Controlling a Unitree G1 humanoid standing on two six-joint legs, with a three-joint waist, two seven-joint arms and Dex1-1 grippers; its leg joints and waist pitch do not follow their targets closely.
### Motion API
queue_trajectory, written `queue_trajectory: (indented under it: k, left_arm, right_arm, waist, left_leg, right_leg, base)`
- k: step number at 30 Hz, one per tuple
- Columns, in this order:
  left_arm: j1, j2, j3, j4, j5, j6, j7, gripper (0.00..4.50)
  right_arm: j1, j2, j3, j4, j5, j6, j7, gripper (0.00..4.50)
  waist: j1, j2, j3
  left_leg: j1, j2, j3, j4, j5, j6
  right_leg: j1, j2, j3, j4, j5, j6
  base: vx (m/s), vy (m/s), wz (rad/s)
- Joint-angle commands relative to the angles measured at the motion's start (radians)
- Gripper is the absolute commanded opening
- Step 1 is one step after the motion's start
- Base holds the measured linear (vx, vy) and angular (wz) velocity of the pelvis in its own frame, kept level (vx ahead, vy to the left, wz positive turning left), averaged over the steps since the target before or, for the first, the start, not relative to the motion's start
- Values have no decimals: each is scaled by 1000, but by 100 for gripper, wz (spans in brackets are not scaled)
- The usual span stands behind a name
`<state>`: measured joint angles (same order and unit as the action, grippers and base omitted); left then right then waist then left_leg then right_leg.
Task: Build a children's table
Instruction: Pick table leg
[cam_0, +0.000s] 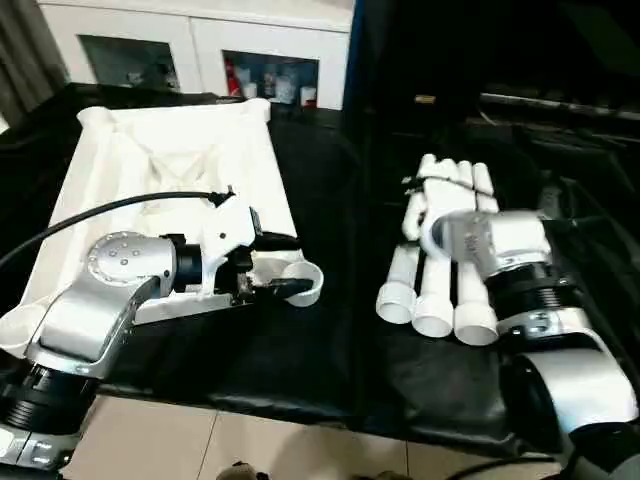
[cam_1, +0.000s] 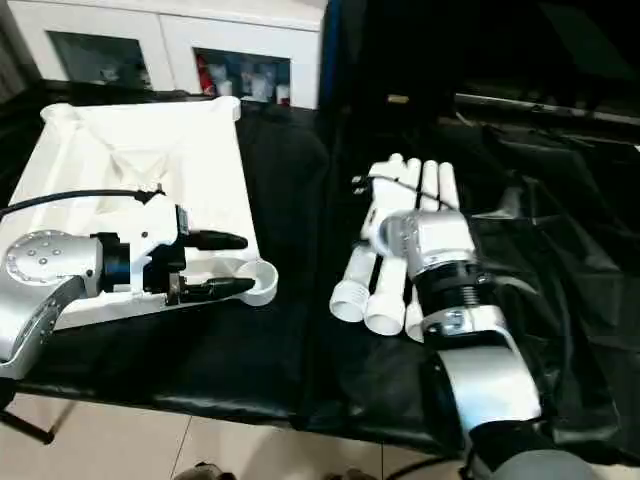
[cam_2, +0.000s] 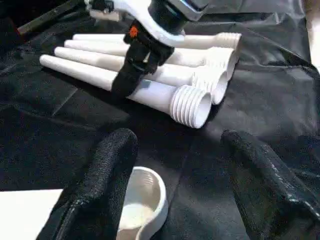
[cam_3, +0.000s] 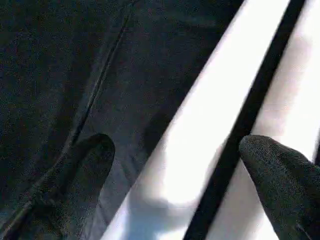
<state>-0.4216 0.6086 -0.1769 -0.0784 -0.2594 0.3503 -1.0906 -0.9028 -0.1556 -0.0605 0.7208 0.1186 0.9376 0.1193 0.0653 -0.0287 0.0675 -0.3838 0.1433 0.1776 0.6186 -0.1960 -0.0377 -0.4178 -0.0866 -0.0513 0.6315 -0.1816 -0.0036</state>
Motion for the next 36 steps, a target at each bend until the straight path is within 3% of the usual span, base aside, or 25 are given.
queue_trajectory:
  k: [1, 12, 15, 26, 27, 36]
  left_arm:
    - [5, 9, -11, -28, 5, 12, -12, 310]
    - [0, 20, -21, -58, -7, 39, -20, 310]
    - [1, 22, -19, -65, -9, 50, -22, 310]
    - [1, 29, -19, -77, -11, 65, -24, 315]
    - [0, 29, -21, -77, -13, 70, -27, 341]
    - [-6, 32, -27, -52, 21, 37, -14, 418]
  right_arm:
    - [-15, 5, -28, 25, 20, 9, -2, 450]
    - [-40, 44, -80, 139, 64, 12, 18, 450]
    - [-42, 51, -88, 162, 74, 6, 21, 450]
    - [-64, 52, -119, 213, 83, -16, 14, 364]
    - [-66, 51, -125, 219, 87, -19, 10, 353]
    - [-81, 40, -153, 246, 95, -38, -8, 275]
  waist:
    - [5, 11, -72]
    - [8, 8, -75]
    - [10, 6, -74]
    - [11, 8, -73]
    - [11, 7, -73]
    - [10, 10, -74]
  left_leg:
    - [22, 72, -24, -92, -181, -78]
    - [20, 72, -22, -89, -144, -63]
    - [20, 72, -21, -90, -152, -65]
    - [21, 72, -21, -90, -167, -73]
    - [21, 72, -21, -90, -168, -73]
    - [21, 71, -21, -89, -169, -74]
  right_leg:
    - [53, -67, 50, -59, -148, -222]
    - [57, -68, 49, -53, -91, -245]
    - [57, -67, 48, -54, -112, -241]
    - [54, -67, 48, -56, -133, -235]
    - [54, -67, 48, -56, -135, -233]
    - [54, -65, 47, -56, -132, -235]
  base:
    - [0, 0, 0]
    - [0, 0, 0]
    - [0, 0, 0]
    - [0, 0, 0]
    - [0, 0, 0]
    - [0, 0, 0]
